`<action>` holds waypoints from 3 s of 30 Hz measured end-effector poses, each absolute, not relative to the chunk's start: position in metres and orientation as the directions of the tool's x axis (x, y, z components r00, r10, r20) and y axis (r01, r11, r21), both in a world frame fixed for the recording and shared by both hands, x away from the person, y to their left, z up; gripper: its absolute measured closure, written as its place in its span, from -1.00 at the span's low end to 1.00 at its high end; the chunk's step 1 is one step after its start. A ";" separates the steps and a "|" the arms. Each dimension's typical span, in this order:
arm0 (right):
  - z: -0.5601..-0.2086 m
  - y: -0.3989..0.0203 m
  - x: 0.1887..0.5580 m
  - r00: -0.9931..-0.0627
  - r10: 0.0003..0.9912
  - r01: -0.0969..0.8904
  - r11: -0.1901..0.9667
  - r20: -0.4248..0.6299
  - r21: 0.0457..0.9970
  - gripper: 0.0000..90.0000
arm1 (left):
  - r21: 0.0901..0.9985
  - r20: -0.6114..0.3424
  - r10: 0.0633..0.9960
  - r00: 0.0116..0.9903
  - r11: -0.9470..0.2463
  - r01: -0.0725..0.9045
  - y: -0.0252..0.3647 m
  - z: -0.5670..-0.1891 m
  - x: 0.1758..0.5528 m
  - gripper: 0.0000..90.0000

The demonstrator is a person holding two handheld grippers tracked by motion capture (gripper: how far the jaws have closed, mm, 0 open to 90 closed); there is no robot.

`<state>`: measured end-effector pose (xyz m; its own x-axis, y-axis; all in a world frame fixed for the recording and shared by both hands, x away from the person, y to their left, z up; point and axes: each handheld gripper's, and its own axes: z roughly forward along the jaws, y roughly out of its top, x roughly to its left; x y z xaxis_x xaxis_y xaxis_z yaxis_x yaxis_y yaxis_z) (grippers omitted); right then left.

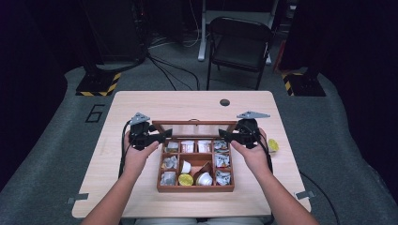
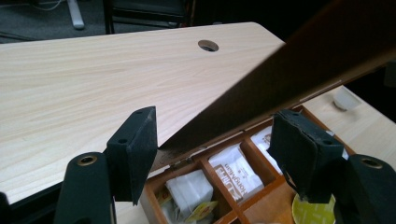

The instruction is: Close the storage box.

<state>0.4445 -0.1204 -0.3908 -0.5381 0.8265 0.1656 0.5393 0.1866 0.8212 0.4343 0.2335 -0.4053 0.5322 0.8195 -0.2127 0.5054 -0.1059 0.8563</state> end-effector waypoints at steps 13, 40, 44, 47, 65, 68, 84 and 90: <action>-0.383 -0.132 0.415 -0.574 0.801 0.522 0.200 0.168 0.829 -0.18 | 0.867 -0.189 0.803 0.565 -0.133 0.479 0.238 -0.395 0.405 -0.29; -0.406 -0.149 0.353 -0.617 0.768 0.485 0.200 0.171 0.851 0.13 | 0.867 -0.131 0.779 0.614 -0.210 0.452 0.248 -0.412 0.343 -0.08; -0.418 -0.150 0.343 -0.632 0.758 0.486 0.224 0.163 0.845 0.13 | 0.859 -0.131 0.777 0.615 -0.222 0.462 0.248 -0.424 0.335 -0.08; -0.426 -0.150 0.338 -0.636 0.755 0.491 0.237 0.159 0.838 0.12 | 0.851 -0.133 0.777 0.615 -0.229 0.472 0.247 -0.433 0.331 -0.09; -0.447 -0.146 0.327 -0.642 0.745 0.521 0.253 0.180 0.815 0.09 | 0.834 -0.149 0.777 0.612 -0.234 0.500 0.244 -0.451 0.317 -0.11; -0.449 -0.146 0.326 -0.642 0.746 0.520 0.256 0.175 0.815 0.09 | 0.830 -0.160 0.774 0.613 -0.231 0.508 0.244 -0.453 0.315 -0.11; -0.467 -0.144 0.321 -0.653 0.745 0.536 0.327 0.136 0.778 0.05 | 0.797 -0.125 0.770 0.626 -0.298 0.526 0.243 -0.472 0.312 -0.14; -0.471 -0.144 0.319 -0.651 0.747 0.547 0.337 0.136 0.766 0.05 | 0.784 -0.124 0.768 0.629 -0.312 0.536 0.244 -0.476 0.311 -0.15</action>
<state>0.3189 -0.1437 -0.4711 -0.6507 0.7470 0.1361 0.5472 0.3372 0.7661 0.3105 0.2437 -0.4756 0.6286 0.7678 -0.1242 0.5363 -0.3123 0.7841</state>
